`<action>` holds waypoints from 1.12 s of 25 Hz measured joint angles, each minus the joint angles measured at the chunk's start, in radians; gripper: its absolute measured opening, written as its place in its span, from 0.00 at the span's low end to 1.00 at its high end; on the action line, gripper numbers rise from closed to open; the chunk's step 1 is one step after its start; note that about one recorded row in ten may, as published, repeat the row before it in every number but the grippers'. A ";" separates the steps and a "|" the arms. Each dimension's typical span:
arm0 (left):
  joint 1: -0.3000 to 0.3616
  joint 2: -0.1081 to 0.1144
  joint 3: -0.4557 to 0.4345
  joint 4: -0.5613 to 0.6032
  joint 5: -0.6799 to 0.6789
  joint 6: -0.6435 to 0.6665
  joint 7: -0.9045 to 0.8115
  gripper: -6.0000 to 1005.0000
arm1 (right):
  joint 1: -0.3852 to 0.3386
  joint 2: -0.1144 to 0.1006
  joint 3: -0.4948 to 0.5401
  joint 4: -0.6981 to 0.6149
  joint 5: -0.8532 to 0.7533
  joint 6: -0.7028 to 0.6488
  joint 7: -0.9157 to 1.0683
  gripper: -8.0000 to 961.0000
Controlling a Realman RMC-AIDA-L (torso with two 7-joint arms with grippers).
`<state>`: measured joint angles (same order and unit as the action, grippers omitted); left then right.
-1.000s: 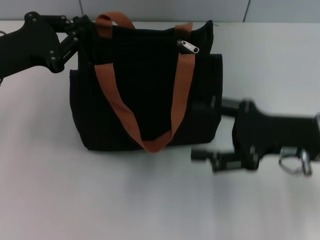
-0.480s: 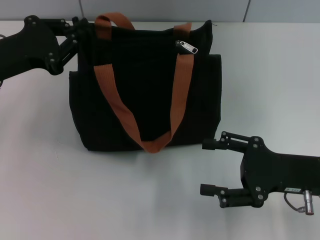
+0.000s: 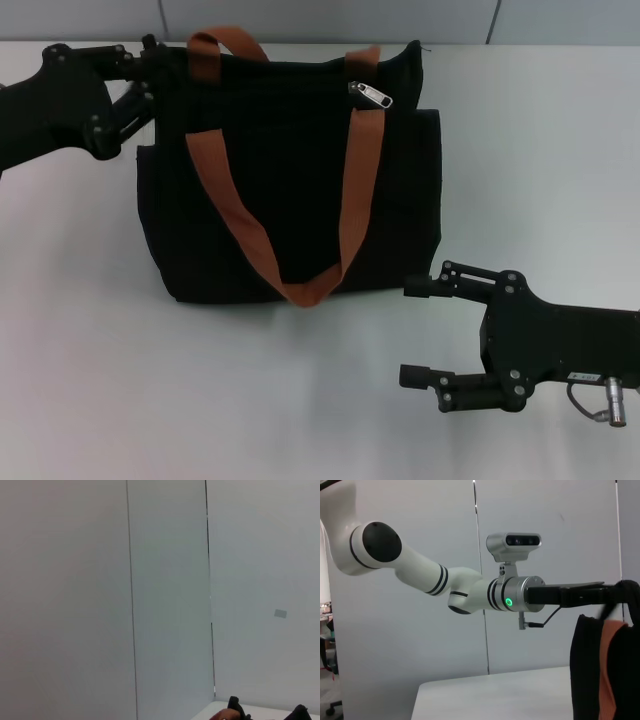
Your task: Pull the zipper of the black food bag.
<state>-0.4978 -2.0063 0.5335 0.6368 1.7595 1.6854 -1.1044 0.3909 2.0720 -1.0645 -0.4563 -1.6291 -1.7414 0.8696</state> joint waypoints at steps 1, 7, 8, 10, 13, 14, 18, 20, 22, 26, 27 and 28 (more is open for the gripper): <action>0.002 -0.001 0.000 0.000 -0.001 0.001 0.000 0.09 | 0.000 0.000 0.000 0.000 0.000 0.000 0.001 0.87; 0.003 0.003 0.000 0.000 -0.003 0.002 -0.001 0.33 | 0.001 -0.001 0.000 -0.001 0.004 0.000 0.003 0.87; 0.003 0.003 0.000 0.001 -0.003 0.002 -0.002 0.37 | 0.002 -0.001 0.000 -0.002 0.005 0.000 0.003 0.87; 0.002 0.004 0.000 0.004 -0.001 0.004 -0.007 0.45 | 0.001 -0.001 0.000 -0.004 0.005 0.000 0.004 0.87; 0.002 0.010 0.001 0.009 0.002 0.012 -0.017 0.55 | 0.002 -0.001 0.001 -0.003 0.005 0.000 0.006 0.87; 0.004 0.013 0.002 0.016 0.004 0.018 -0.026 0.58 | 0.002 -0.001 0.005 -0.002 0.005 0.000 0.006 0.87; 0.017 0.055 0.002 0.062 0.026 0.076 -0.107 0.70 | 0.004 -0.002 0.012 -0.001 0.005 0.005 0.006 0.87; 0.017 0.087 0.001 0.065 0.033 0.151 -0.159 0.75 | 0.005 -0.003 0.013 -0.002 0.005 0.008 0.007 0.87; 0.017 0.098 0.001 0.061 0.034 0.214 -0.180 0.79 | 0.005 -0.002 0.013 -0.002 0.005 0.011 0.007 0.87; 0.023 0.083 0.031 0.056 0.033 0.320 -0.190 0.84 | 0.008 0.003 0.012 0.000 0.004 0.027 0.008 0.87; 0.027 0.075 0.050 0.054 0.034 0.322 -0.182 0.84 | 0.008 0.003 0.012 0.000 0.004 0.027 0.008 0.87; 0.032 0.061 0.078 0.052 0.033 0.323 -0.166 0.84 | 0.009 0.004 0.012 0.001 0.003 0.032 0.008 0.87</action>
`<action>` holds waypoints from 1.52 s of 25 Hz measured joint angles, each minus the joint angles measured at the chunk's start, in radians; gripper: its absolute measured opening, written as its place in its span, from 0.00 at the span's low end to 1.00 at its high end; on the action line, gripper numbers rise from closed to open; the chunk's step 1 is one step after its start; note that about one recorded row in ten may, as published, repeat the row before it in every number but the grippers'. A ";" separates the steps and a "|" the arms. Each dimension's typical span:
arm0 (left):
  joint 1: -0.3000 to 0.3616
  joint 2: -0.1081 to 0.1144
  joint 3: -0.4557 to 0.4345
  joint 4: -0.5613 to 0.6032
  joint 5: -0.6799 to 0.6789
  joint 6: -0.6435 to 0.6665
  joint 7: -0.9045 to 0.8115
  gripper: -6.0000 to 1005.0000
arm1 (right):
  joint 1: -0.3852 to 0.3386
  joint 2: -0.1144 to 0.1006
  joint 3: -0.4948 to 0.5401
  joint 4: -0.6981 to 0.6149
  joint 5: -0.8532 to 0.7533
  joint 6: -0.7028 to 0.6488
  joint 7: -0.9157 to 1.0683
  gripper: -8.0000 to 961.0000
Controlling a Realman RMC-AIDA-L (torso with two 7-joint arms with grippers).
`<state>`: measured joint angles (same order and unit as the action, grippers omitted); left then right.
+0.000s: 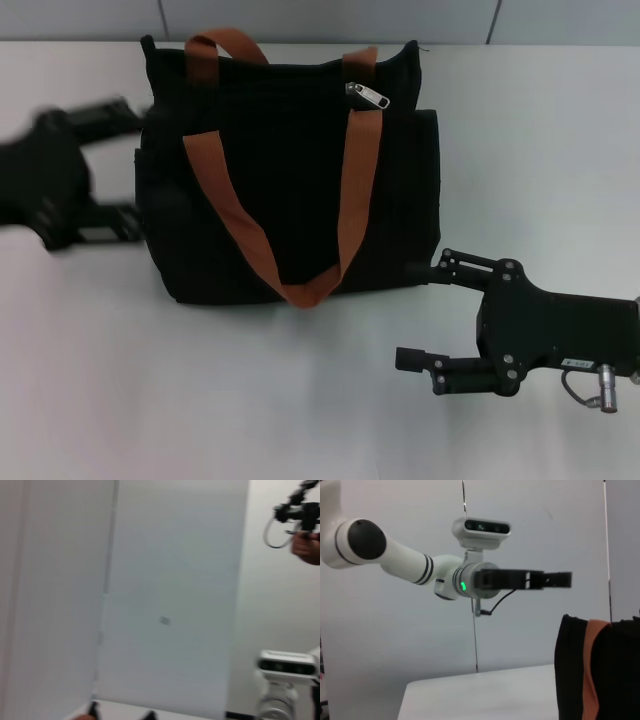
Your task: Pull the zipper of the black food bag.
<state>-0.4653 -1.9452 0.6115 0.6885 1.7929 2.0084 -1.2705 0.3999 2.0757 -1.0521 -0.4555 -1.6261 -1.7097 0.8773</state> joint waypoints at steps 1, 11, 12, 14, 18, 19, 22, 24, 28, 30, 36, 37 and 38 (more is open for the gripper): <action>0.009 -0.018 0.034 -0.003 0.001 0.000 0.029 0.84 | 0.001 0.000 0.000 0.001 -0.001 0.003 0.000 0.87; 0.060 -0.086 0.118 -0.145 0.117 -0.096 0.231 0.83 | 0.005 0.001 -0.008 0.035 -0.003 0.017 -0.011 0.87; 0.064 -0.087 0.119 -0.157 0.121 -0.109 0.243 0.83 | 0.005 0.001 -0.010 0.039 -0.003 0.023 -0.011 0.87; 0.080 -0.089 0.126 -0.189 0.135 -0.149 0.283 0.83 | 0.005 0.001 -0.013 0.043 -0.010 0.032 -0.014 0.87; 0.095 -0.091 0.130 -0.206 0.165 -0.175 0.309 0.83 | 0.005 0.002 -0.014 0.057 -0.027 0.050 -0.026 0.87; 0.095 -0.091 0.130 -0.206 0.168 -0.175 0.309 0.83 | 0.006 0.003 -0.014 0.061 -0.029 0.054 -0.027 0.87; 0.096 -0.092 0.130 -0.206 0.177 -0.173 0.310 0.83 | 0.009 0.003 -0.014 0.064 -0.030 0.056 -0.028 0.87; 0.097 -0.092 0.131 -0.207 0.181 -0.173 0.310 0.83 | 0.010 0.004 -0.014 0.065 -0.030 0.057 -0.028 0.87; 0.097 -0.093 0.131 -0.207 0.182 -0.171 0.312 0.83 | 0.011 0.004 -0.014 0.065 -0.030 0.058 -0.029 0.87; 0.096 -0.093 0.131 -0.207 0.182 -0.170 0.312 0.83 | 0.011 0.004 -0.014 0.065 -0.030 0.058 -0.029 0.87; 0.096 -0.093 0.131 -0.207 0.182 -0.169 0.312 0.83 | 0.013 0.004 -0.014 0.064 -0.030 0.060 -0.029 0.87; 0.096 -0.093 0.131 -0.207 0.182 -0.169 0.313 0.83 | 0.013 0.004 -0.014 0.064 -0.030 0.060 -0.029 0.87; 0.096 -0.093 0.131 -0.207 0.182 -0.169 0.313 0.83 | 0.015 0.004 -0.014 0.064 -0.030 0.060 -0.029 0.87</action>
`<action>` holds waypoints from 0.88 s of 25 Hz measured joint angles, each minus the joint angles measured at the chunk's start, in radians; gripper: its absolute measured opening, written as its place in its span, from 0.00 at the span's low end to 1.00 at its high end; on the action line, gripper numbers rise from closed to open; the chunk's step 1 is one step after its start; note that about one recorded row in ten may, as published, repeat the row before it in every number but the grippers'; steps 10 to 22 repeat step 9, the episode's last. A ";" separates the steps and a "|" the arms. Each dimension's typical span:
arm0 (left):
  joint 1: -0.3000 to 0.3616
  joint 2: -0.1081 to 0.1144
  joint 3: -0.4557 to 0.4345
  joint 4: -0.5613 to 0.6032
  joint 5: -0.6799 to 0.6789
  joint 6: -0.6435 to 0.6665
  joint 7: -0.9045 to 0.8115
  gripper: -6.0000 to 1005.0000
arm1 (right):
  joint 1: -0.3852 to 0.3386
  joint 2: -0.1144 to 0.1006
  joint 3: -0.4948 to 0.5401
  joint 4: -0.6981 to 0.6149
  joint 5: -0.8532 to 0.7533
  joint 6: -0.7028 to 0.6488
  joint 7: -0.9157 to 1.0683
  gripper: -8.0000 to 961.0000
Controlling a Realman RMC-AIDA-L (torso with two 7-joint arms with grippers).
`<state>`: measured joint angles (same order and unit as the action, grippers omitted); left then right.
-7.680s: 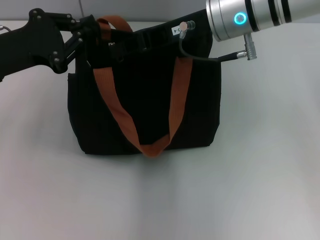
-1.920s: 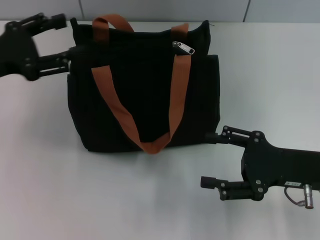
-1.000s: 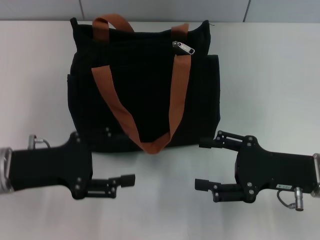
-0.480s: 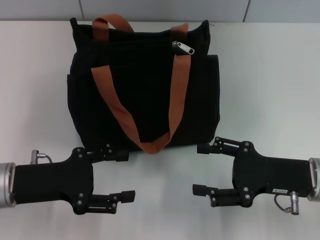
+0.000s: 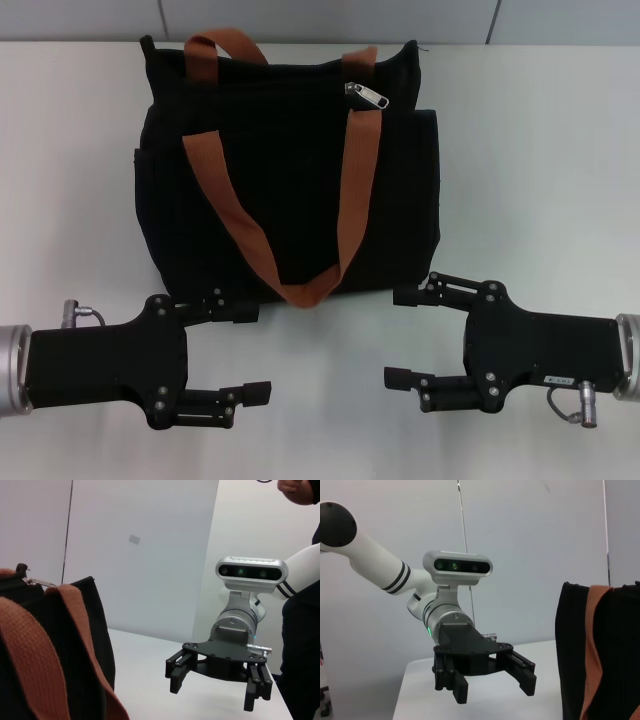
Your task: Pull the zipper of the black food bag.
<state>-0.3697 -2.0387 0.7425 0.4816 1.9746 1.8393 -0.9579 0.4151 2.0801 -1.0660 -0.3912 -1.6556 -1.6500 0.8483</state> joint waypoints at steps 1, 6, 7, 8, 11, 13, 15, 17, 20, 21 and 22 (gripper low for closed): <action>0.000 0.000 0.000 0.000 0.000 0.000 0.000 0.83 | 0.000 0.000 0.000 0.000 0.000 0.000 0.000 0.87; 0.000 0.000 0.000 0.000 0.000 0.000 0.000 0.83 | 0.003 0.000 0.000 0.001 0.000 0.002 0.000 0.87; 0.000 0.000 0.000 0.000 0.000 0.000 0.001 0.83 | 0.003 0.000 0.000 0.002 0.000 0.003 0.000 0.87; 0.000 0.000 0.000 0.000 0.000 0.000 0.001 0.83 | 0.003 0.000 0.000 0.002 0.000 0.004 0.000 0.87; 0.000 0.000 0.000 0.000 0.000 -0.002 0.001 0.83 | 0.004 0.000 0.000 0.002 0.000 0.005 0.000 0.87; 0.000 0.000 0.000 0.000 0.000 -0.002 0.001 0.83 | 0.004 0.000 0.000 0.002 0.000 0.005 0.000 0.87; 0.000 0.000 0.000 0.000 0.000 -0.002 0.001 0.83 | 0.004 0.000 0.000 0.002 0.000 0.005 0.000 0.87; 0.000 0.000 0.000 0.000 0.000 -0.002 0.001 0.83 | 0.004 0.000 0.000 0.002 0.000 0.005 0.000 0.87; 0.000 0.000 0.000 0.000 0.000 -0.002 0.001 0.83 | 0.004 0.000 0.000 0.002 0.000 0.005 0.000 0.87; 0.000 0.000 0.000 0.000 0.000 -0.002 0.001 0.83 | 0.004 0.000 0.000 0.002 0.000 0.005 0.000 0.87; 0.000 0.000 0.000 0.000 0.000 -0.002 0.001 0.83 | 0.004 0.000 0.000 0.002 0.000 0.005 0.000 0.87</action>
